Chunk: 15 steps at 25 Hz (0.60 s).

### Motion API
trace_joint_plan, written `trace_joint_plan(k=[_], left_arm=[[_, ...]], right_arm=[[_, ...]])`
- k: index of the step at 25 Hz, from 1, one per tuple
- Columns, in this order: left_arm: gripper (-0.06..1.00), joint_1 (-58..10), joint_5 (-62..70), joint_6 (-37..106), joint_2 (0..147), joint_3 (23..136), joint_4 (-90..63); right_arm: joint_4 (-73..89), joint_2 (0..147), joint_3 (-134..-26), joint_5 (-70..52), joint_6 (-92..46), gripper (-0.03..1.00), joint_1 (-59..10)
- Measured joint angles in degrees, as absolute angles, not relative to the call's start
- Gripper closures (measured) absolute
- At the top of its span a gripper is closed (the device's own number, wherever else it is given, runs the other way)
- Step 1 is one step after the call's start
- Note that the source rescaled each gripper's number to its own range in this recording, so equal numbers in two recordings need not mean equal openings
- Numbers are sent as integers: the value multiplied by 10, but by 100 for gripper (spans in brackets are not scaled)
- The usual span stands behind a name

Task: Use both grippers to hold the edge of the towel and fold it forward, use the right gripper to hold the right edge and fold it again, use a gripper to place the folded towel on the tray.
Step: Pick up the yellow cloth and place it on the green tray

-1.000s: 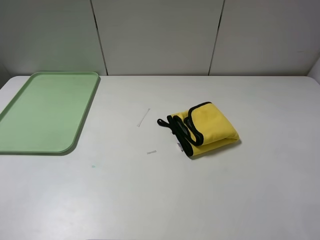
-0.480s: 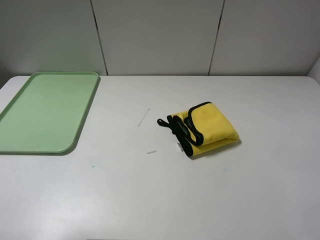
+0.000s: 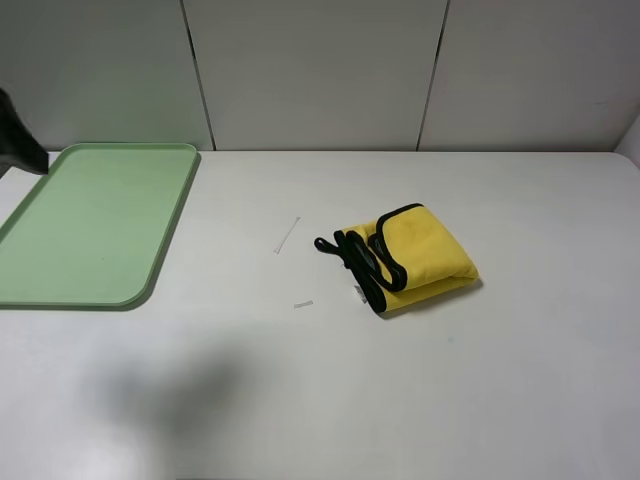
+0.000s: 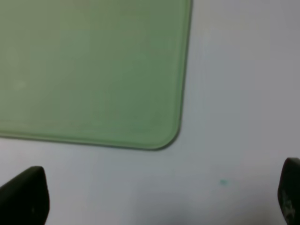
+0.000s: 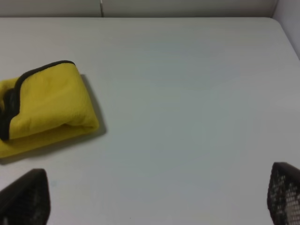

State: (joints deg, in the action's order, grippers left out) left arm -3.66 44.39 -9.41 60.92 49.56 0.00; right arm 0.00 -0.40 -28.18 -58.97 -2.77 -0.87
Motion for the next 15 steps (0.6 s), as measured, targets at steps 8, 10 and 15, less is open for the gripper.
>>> trace_joint_plan(k=[8,10,15], left_arm=[[-3,-150,343,-112,748,498,-13],[-3,-190,306,-137,783,498,-13],[-3,-288,222,-216,881,509,-13]], right_arm=[[0,-4,-282,-590,-28,-3,-9],[0,-4,-282,-590,-28,-3,-9],[0,-4,-282,-590,-28,-3,-9]])
